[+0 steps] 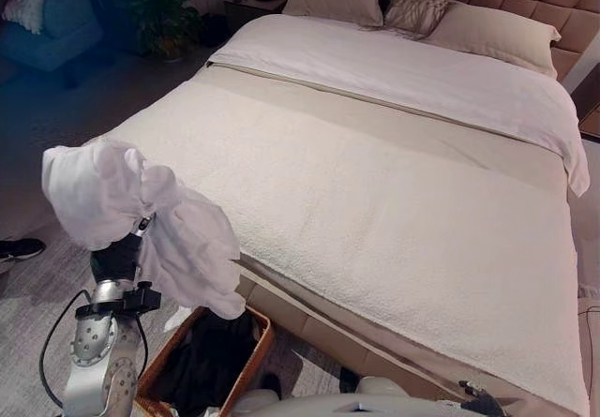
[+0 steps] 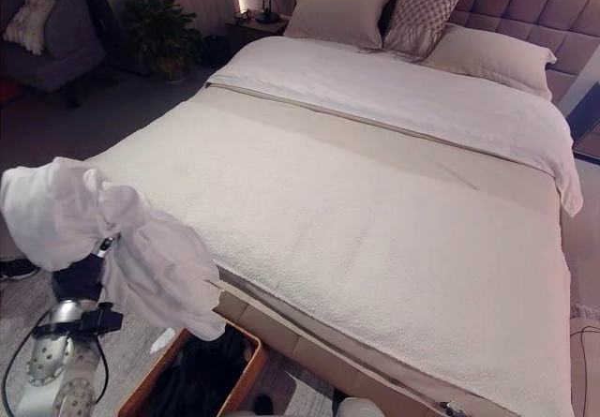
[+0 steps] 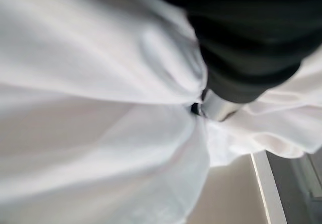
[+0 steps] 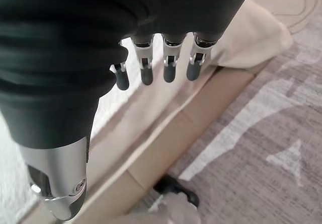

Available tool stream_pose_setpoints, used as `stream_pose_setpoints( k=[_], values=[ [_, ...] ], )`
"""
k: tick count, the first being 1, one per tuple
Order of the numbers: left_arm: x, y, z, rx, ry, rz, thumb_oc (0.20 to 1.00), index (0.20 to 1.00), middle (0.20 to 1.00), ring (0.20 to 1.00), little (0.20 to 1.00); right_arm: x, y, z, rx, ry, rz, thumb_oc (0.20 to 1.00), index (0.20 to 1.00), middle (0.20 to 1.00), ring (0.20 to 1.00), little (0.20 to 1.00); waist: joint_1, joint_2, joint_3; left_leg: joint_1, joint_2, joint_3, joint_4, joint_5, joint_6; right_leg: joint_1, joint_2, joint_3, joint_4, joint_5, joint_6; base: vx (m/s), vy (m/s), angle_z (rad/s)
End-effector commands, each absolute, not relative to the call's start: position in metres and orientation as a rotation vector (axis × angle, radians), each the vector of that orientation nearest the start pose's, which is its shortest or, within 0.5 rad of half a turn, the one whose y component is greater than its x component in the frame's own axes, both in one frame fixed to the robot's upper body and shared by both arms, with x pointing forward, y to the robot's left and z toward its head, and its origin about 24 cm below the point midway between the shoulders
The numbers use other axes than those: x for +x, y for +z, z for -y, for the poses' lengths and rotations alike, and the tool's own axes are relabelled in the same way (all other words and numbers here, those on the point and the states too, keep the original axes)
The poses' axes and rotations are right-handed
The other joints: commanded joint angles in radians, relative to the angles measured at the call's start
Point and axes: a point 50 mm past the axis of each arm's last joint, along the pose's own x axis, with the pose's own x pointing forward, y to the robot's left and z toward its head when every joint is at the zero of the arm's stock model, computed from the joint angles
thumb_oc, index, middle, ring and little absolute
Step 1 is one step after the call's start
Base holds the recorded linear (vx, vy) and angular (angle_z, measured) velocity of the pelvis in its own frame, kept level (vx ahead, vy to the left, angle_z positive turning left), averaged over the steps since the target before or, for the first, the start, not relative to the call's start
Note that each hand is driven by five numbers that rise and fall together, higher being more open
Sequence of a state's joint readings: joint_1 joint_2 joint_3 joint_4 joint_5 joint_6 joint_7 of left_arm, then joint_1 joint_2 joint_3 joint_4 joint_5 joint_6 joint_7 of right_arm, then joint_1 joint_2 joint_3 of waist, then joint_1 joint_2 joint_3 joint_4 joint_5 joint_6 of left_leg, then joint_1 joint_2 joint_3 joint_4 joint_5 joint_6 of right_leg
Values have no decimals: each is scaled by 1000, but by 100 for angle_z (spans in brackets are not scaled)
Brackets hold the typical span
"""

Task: Pick up clothes into the bucket

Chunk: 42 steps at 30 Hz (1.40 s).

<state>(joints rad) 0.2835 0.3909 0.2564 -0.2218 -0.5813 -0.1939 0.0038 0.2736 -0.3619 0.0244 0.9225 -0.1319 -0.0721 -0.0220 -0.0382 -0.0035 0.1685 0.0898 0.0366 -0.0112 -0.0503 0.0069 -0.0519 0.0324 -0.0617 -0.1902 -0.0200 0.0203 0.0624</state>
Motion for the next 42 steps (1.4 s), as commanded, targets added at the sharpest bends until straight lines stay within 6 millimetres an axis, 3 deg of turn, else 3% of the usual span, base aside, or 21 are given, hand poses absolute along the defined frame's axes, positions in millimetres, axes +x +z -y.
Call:
stream_pose_setpoints(
  k=[1, 7, 14, 15, 16, 17, 18, 23, 25, 26, 28, 35, 37, 38, 42],
  values=[
    [184, 137, -284, -33, 256, 502, 200, 200, 200, 200, 200, 83, -133, 279, -502, -46, -1032, 1000, 1000, 1000, 1000, 1000, -4, -54, -15, -74, -32, -46, 128, -72, -8, 23, -88, 51, 56, -62, 72, 0, 0, 0],
    [184, 123, -281, -37, 249, 432, 200, 200, 200, 200, 200, 104, -129, 273, -501, -37, -961, 1000, 1000, 1000, 1000, 1000, 6, -55, -1, -86, -34, -46, 138, -71, -7, 15, -89, 51, 62, -59, 72, -6, 1, 0],
    [170, 55, -309, -9, 409, 104, 200, 200, 200, 200, 200, 121, -118, 277, -528, -41, -881, 1000, 1000, 1000, 1000, 1000, 12, -56, 12, -104, -36, -47, 151, -68, -6, -3, -89, 52, 74, -57, 71, -16, 7, 5],
    [170, 55, -309, -9, 409, 104, 200, 200, 200, 200, 200, 121, -118, 277, -528, -41, -881, 1000, 1000, 1000, 1000, 1000, 12, -56, 12, -104, -36, -47, 152, -69, -6, -3, -89, 52, 74, -57, 71, 0, 0, 0],
    [163, 32, -320, 31, 469, -11, 200, 200, 200, 200, 200, 120, -117, 281, -541, -46, -886, 1000, 1000, 1000, 1000, 1000, 13, -58, 17, -109, -36, -46, 156, -69, -5, -8, -89, 50, 78, -58, 72, 0, 0, 0],
    [163, 32, -320, 32, 469, -10, 200, 200, 200, 200, 200, 120, -117, 281, -541, -47, -886, 1000, 1000, 1000, 1000, 1000, 13, -58, 17, -110, -36, -47, 156, -69, -5, -8, -89, 50, 78, -58, 72, -31, 7, 1],
    [157, 14, -329, 50, 529, -100, 200, 200, 200, 200, 200, 120, -115, 285, -553, -53, -885, 1000, 1000, 1000, 1000, 1000, 13, -59, 22, -116, -36, -47, 161, -69, -5, -14, -89, 50, 83, -59, 73, 0, 0, 0],
    [158, -6, -342, 114, 627, -202, 200, 200, 200, 200, 200, 127, -108, 291, -573, -85, -844, 1000, 1000, 1000, 1000, 1000, 13, -68, 54, -147, -35, -49, 182, -65, -6, -43, -88, 50, 96, -57, 72, -43, 2, 1],
    [160, -7, -343, 138, 639, -211, 200, 200, 200, 200, 200, 128, -108, 292, -577, -91, -842, 1000, 1000, 1000, 1000, 1000, 13, -69, 63, -157, -35, -51, 186, -64, -6, -54, -87, 51, 100, -55, 72, -100, -4, 2],
    [166, -2, -348, 289, 661, -220, 200, 200, 200, 200, 200, 135, -104, 291, -589, -103, -809, 1000, 1000, 1000, 1000, 1000, 11, -75, 87, -184, -35, -52, 197, -60, -8, -82, -83, 53, 107, -51, 71, -129, -6, 2],
    [169, 0, -352, 352, 716, -216, 200, 200, 200, 200, 200, 143, -100, 289, -591, -115, -764, 1000, 1000, 1000, 1000, 1000, 9, -81, 109, -218, -33, -51, 215, -56, -10, -118, -79, 54, 121, -47, 70, -112, -6, 1],
    [183, 2, -358, 381, 812, -204, 200, 200, 200, 200, 200, 160, -91, 278, -575, -126, -658, 1000, 1000, 1000, 1000, 1000, -2, -99, 182, -316, -15, -52, 266, -46, -12, -230, -74, 70, 190, -46, 64, -86, 2, -2],
    [198, 9, -358, 382, 836, -167, 200, 200, 200, 200, 200, 179, -81, 272, -587, -120, -572, 1000, 1000, 1000, 1000, 1000, -13, -108, 252, -402, -13, -53, 327, -45, -10, -315, -76, 85, 245, -47, 57, -158, 10, -5],
    [199, 10, -358, 381, 837, -165, 200, 200, 200, 200, 200, 180, -80, 272, -586, -121, -571, 1000, 1000, 1000, 1000, 1000, -13, -108, 250, -408, -13, -53, 332, -47, -10, -321, -76, 85, 248, -48, 57, -126, 24, -3],
    [218, 27, -354, 412, 841, -86, 200, 200, 200, 200, 200, 205, -57, 272, -603, -152, -438, 1000, 1000, 1000, 1000, 1000, -32, -117, 341, -566, -11, -49, 434, -58, 1, -478, -68, 111, 333, -54, 49, -120, 51, -7]
  ],
)
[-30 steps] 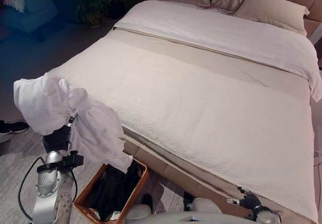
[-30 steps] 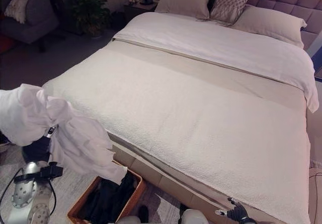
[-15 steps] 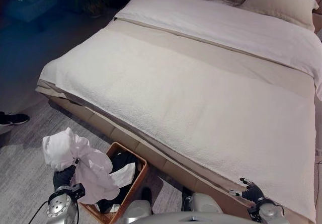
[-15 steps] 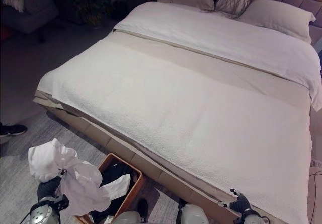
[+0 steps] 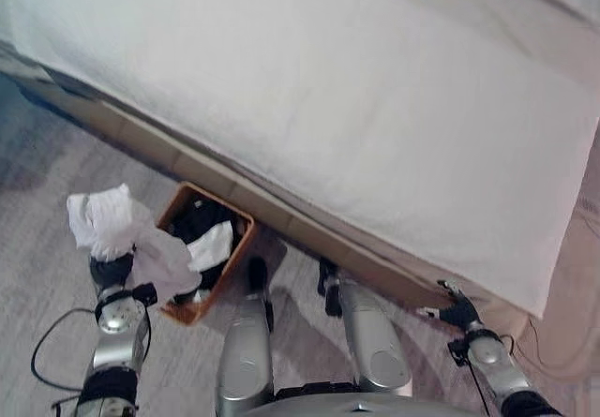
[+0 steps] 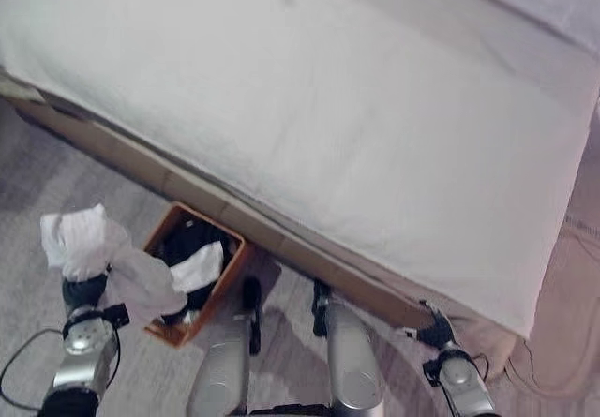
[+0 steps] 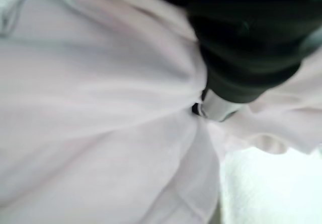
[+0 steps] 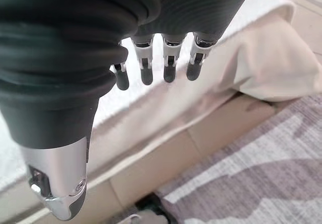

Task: Pick up clothes into the bucket

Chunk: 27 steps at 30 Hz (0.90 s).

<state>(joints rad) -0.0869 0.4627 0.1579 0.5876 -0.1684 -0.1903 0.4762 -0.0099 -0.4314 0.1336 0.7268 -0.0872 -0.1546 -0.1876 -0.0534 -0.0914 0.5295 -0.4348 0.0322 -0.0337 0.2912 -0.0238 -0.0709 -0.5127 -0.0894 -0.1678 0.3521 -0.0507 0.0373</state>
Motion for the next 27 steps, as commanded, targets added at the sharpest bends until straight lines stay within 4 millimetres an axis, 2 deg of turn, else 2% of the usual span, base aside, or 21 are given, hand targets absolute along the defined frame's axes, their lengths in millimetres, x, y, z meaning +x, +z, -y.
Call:
stream_pose_setpoints(
  k=[1, 6, 9, 10, 12, 18, 21, 22, 23, 27],
  values=[
    [222, 31, -354, 426, 848, -73, 200, 200, 200, 200, 200, 209, -53, 273, -604, -162, -416, 1000, 1000, 1000, 1000, 1000, -21, -30, -10, -83, -12, -31, 115, -32, 25, 27, -41, 93, -14, 12, 73, -63, 36, -13],
    [237, 48, -356, 438, 869, -17, 200, 200, 200, 200, 200, 216, -37, 282, -594, -232, -336, 1000, 1000, 1000, 1000, 1000, -52, -31, -10, -312, -32, -40, 262, -69, 40, -192, -55, 116, 130, -26, 66, -38, 36, -5],
    [239, 52, -357, 447, 870, -4, 200, 200, 200, 200, 200, 216, -35, 283, -593, -242, -326, 1000, 1000, 1000, 1000, 1000, -54, -30, -10, -347, -34, -42, 288, -76, 41, -227, -59, 118, 158, -33, 63, 26, 23, 5],
    [242, 60, -362, 470, 881, 8, 200, 200, 200, 200, 200, 215, -33, 289, -599, -269, -325, 1000, 1000, 1000, 1000, 1000, -64, -34, -10, -429, -37, -52, 394, -150, 46, -308, -61, 134, 256, -90, 62, 96, 38, 3],
    [244, 64, -364, 484, 884, 13, 200, 200, 200, 200, 200, 216, -31, 291, -601, -280, -317, 1000, 1000, 1000, 1000, 1000, -66, -35, -10, -487, -39, -50, 444, -169, 53, -370, -60, 145, 303, -100, 57, 60, 37, 3],
    [250, 70, -370, 523, 891, -7, 200, 200, 200, 200, 200, 223, -25, 292, -600, -299, -294, 1000, 1000, 1000, 1000, 1000, -68, -41, -10, -594, -41, -51, 529, -202, 60, -476, -67, 158, 374, -122, 53, 18, 30, 1],
    [249, 68, -373, 521, 894, -28, 200, 200, 200, 200, 200, 224, -24, 291, -597, -295, -288, 1000, 1000, 1000, 1000, 1000, -67, -42, -10, -609, -42, -50, 538, -207, 62, -495, -68, 158, 385, -124, 54, 11, 27, -1],
    [248, 66, -375, 524, 892, -54, 570, 570, 570, 570, 570, 226, -23, 290, -596, -292, -285, 1000, 1000, 1000, 1000, 1000, -67, -44, -10, -617, -42, -46, 543, -210, 63, -501, -68, 158, 384, -124, 54, 7, 36, 0],
    [248, 65, -376, 531, 892, -66, 1000, 1000, 1000, 1000, 1000, 227, -22, 289, -596, -287, -284, 1000, 1000, 1000, 1000, 1000, -67, -45, -10, -618, -41, -45, 543, -212, 64, -504, -69, 160, 383, -123, 54, 9, 50, 1],
    [245, 64, -381, 556, 892, -98, 1000, 1000, 1000, 1000, 1000, 229, -23, 287, -604, -271, -294, 1000, 1000, 1000, 1000, 1000, -64, -42, -10, -624, -44, -44, 549, -217, 68, -507, -70, 161, 381, -122, 56, 4, 29, 1]
  ],
)
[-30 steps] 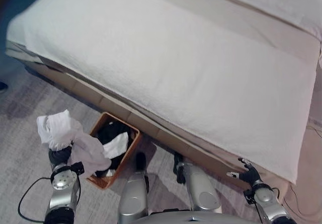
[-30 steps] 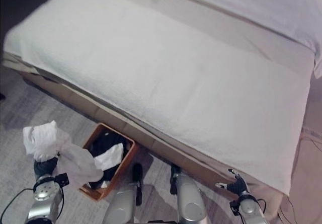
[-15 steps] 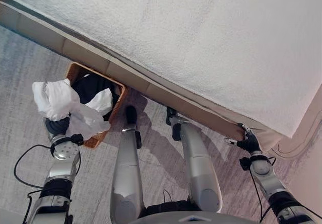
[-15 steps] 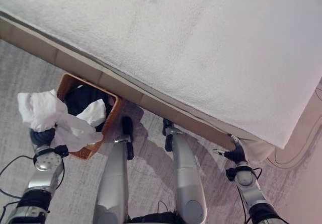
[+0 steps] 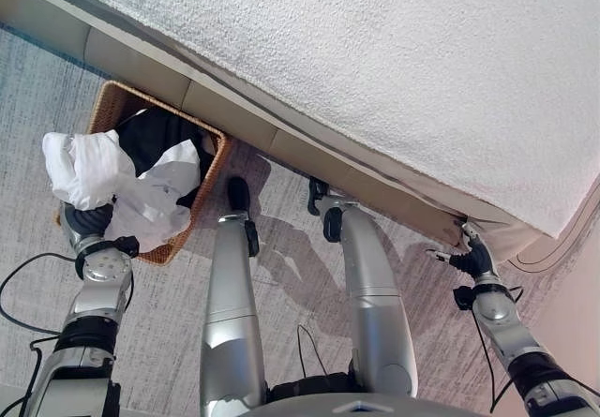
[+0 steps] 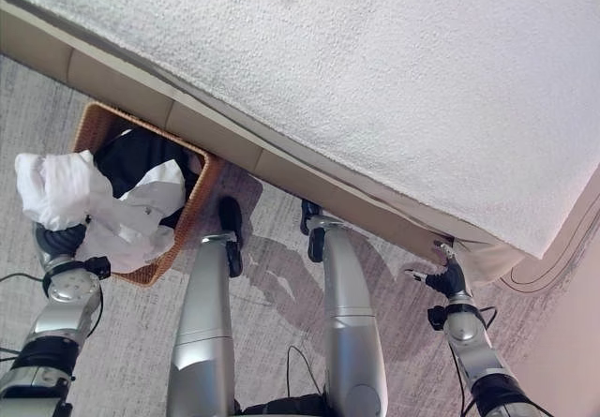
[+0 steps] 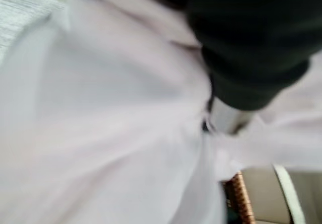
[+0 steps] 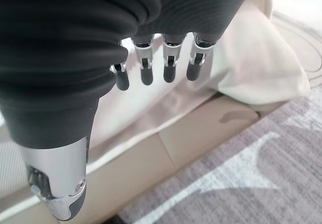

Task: Pick up clothes into the bucket

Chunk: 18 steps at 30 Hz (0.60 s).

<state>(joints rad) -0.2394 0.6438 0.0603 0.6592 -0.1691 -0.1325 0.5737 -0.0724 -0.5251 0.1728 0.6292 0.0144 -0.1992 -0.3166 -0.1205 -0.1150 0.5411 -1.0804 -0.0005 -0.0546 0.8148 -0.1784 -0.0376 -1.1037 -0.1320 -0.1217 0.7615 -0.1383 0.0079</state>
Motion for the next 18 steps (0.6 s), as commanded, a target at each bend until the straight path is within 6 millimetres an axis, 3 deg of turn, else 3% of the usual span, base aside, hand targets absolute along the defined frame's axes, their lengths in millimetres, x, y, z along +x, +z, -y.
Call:
stream_pose_setpoints(
  k=[1, 11, 18],
  values=[
    [244, 64, -382, 566, 893, -102, 1000, 1000, 1000, 1000, 1000, 230, -23, 287, -606, -270, -296, 1000, 1000, 1000, 1000, 1000, 4, -17, -21, 23, -12, -22, 23, -62, 35, 86, -28, 115, -32, -33, 86, 0, 0, 0],
    [239, 61, -383, 620, 875, -132, 1000, 1000, 1000, 1000, 1000, 234, -21, 287, -619, -239, -298, 1000, 1000, 1000, 1000, 1000, 9, -7, -21, 57, -16, -12, -5, -57, 34, 111, -34, 120, -52, -32, 86, 0, 11, -1],
    [236, 44, -367, 559, 770, -162, 1000, 1000, 1000, 1000, 1000, 237, -21, 285, -619, -220, -305, 1000, 1000, 1000, 1000, 1000, 23, 21, -21, 150, -22, -2, -84, -31, 33, 187, -40, 122, -100, -27, 87, -3, -3, -2]
  ],
)
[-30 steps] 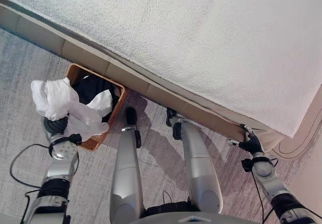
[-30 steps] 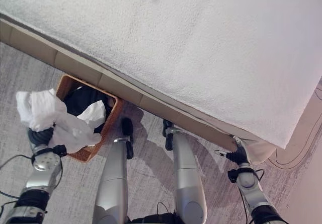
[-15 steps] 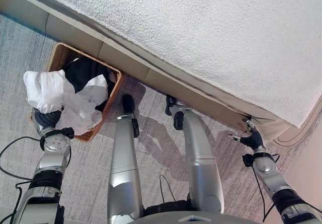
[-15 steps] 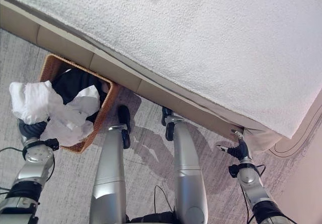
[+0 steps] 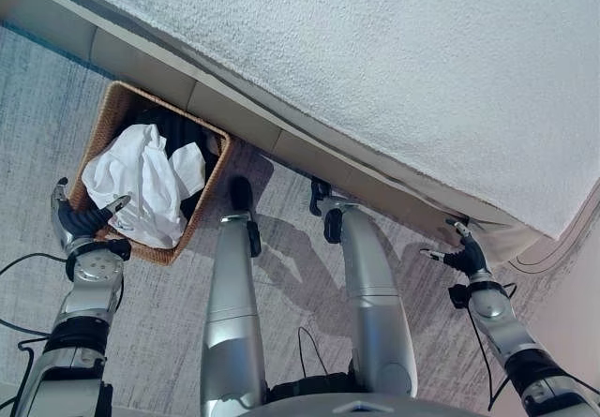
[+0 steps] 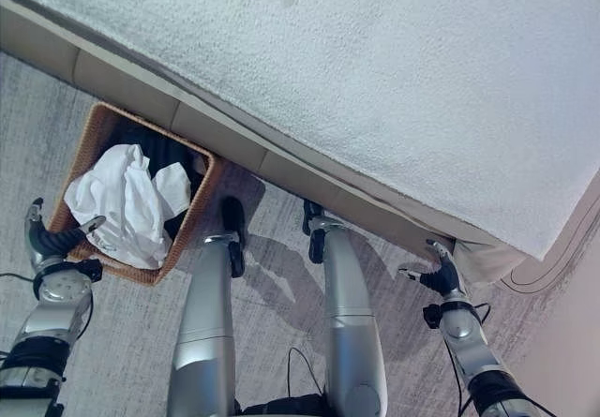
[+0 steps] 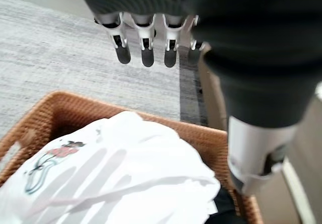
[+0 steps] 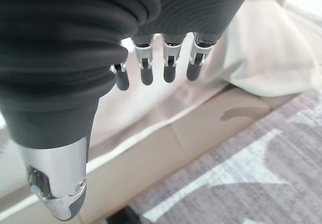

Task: Pick up clothes into the bucket

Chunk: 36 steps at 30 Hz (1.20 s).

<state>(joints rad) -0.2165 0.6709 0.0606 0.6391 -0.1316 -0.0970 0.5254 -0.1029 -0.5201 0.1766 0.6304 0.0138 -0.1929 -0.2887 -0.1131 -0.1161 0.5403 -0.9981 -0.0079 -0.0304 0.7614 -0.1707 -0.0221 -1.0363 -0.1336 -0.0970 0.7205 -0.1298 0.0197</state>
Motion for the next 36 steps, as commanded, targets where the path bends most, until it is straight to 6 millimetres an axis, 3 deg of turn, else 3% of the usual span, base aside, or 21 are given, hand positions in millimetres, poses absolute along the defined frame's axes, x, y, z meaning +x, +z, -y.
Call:
stream_pose_setpoints(
  k=[1, 3, 4, 7, 8, 9, 10, 14, 15, 17, 19, 20, 21, 27, 32, 36],
  values=[
    [236, 33, -356, 485, 720, -172, 1000, 1000, 1000, 1000, 1000, 237, -22, 285, -613, -225, -315, 1000, 1000, 1000, 1000, 1000, 23, 39, -20, 122, -18, -25, -78, -23, 12, 165, -43, 94, -83, -34, 77, -14, -17, -5],
    [234, 23, -346, 433, 682, -183, 1000, 1000, 1000, 1000, 1000, 237, -22, 288, -616, -232, -323, 1000, 1000, 1000, 1000, 1000, 27, 54, -20, 177, -19, -23, -116, -11, 9, 209, -44, 92, -101, -32, 77, -47, -15, -4],
    [237, 21, -339, 388, 662, -171, 1000, 1000, 1000, 1000, 1000, 239, -21, 290, -612, -244, -324, 1000, 1000, 1000, 1000, 1000, 27, 62, -20, 187, -24, -20, -157, 36, 9, 221, -50, 86, -136, 6, 73, -80, -28, -2],
    [237, 8, -323, 299, 607, -189, 1000, 1000, 1000, 1000, 1000, 237, -25, 294, -610, -260, -353, 1000, 1000, 1000, 1000, 1000, 29, 82, -20, 265, -31, -27, -208, 55, 3, 294, -52, 79, -166, 10, 73, -24, -46, 5],
    [236, -3, -310, 224, 568, -207, 1000, 1000, 1000, 1000, 1000, 236, -27, 297, -611, -266, -374, 1000, 1000, 1000, 1000, 1000, 29, 100, -20, 341, -35, -28, -255, 67, -1, 363, -50, 71, -194, 16, 74, 17, -18, 8],
    [236, -3, -310, 224, 568, -207, 1000, 1000, 1000, 1000, 1000, 236, -28, 297, -611, -266, -375, 1000, 1000, 1000, 1000, 1000, 29, 100, -20, 343, -35, -29, -256, 67, -1, 365, -50, 70, -196, 16, 74, 27, -56, 6],
    [233, -22, -303, 151, 529, -285, 1000, 1000, 1000, 1000, 1000, 233, -34, 301, -594, -281, -413, 1000, 1000, 1000, 1000, 1000, 28, 115, -20, 433, -33, -31, -314, 84, -9, 451, -48, 66, -234, 21, 75, 25, -46, 3],
    [231, -35, -292, 126, 450, -332, 1000, 1000, 1000, 1000, 1000, 231, -39, 305, -545, -303, -447, 1000, 1000, 1000, 1000, 1000, 28, 139, -20, 564, -30, -41, -411, 116, -20, 575, -39, 48, -299, 32, 76, 39, -52, 2],
    [225, -45, -288, 118, 425, -374, 1000, 1000, 1000, 1000, 1000, 224, -47, 307, -484, -320, -489, 1000, 1000, 1000, 1000, 1000, 27, 151, -28, 651, -25, -44, -471, 129, -26, 656, -34, 37, -342, 36, 78, 79, -59, 3],
    [222, -50, -285, 113, 417, -389, 1000, 1000, 1000, 1000, 1000, 219, -52, 306, -449, -327, -510, 1000, 1000, 1000, 1000, 1000, 28, 155, -51, 678, -21, -47, -504, 139, -30, 681, -29, 32, -366, 43, 79, 106, -72, 6],
    [208, -67, -278, 61, 406, -459, 1000, 1000, 1000, 1000, 1000, 204, -70, 302, -285, -361, -575, 1000, 1000, 1000, 1000, 1000, 29, 169, -126, 761, -11, -50, -598, 165, -42, 759, -14, 8, -448, 53, 83, 133, -90, 7],
    [208, -67, -278, 61, 405, -459, 1000, 1000, 1000, 1000, 1000, 204, -70, 302, -285, -361, -575, 1000, 1000, 1000, 1000, 1000, 29, 170, -128, 759, -11, -51, -601, 169, -42, 759, -13, 8, -452, 57, 83, 113, -76, 3],
    [200, -74, -274, 52, 398, -491, 1000, 1000, 1000, 1000, 1000, 195, -80, 297, -241, -345, -619, 1000, 1000, 1000, 1000, 1000, 33, 175, -174, 797, -7, -51, -643, 179, -45, 798, -4, -5, -499, 64, 83, 73, -42, 4],
    [184, -92, -260, 71, 356, -575, 1000, 1000, 1000, 1000, 1000, 171, -101, 286, -210, -300, -726, 1000, 1000, 1000, 1000, 1000, 42, 169, -264, 869, 1, -47, -677, 176, -50, 906, 11, -29, -593, 75, 83, 102, -56, 8],
    [159, -117, -244, 111, 353, -707, 1000, 1000, 1000, 1000, 1000, 144, -124, 267, -131, -276, -836, 1000, 1000, 1000, 1000, 1000, 58, 131, -340, 945, 3, -38, -656, 138, -49, 1026, 14, -36, -656, 76, 82, 115, -40, 1],
    [141, -132, -232, 129, 260, -807, 1000, 1000, 1000, 1000, 1000, 135, -130, 262, -92, -267, -865, 1000, 1000, 1000, 1000, 1000, 60, 117, -380, 987, 8, -33, -681, 130, -48, 1073, 17, -37, -688, 78, 85, 71, -15, 1]
  ],
)
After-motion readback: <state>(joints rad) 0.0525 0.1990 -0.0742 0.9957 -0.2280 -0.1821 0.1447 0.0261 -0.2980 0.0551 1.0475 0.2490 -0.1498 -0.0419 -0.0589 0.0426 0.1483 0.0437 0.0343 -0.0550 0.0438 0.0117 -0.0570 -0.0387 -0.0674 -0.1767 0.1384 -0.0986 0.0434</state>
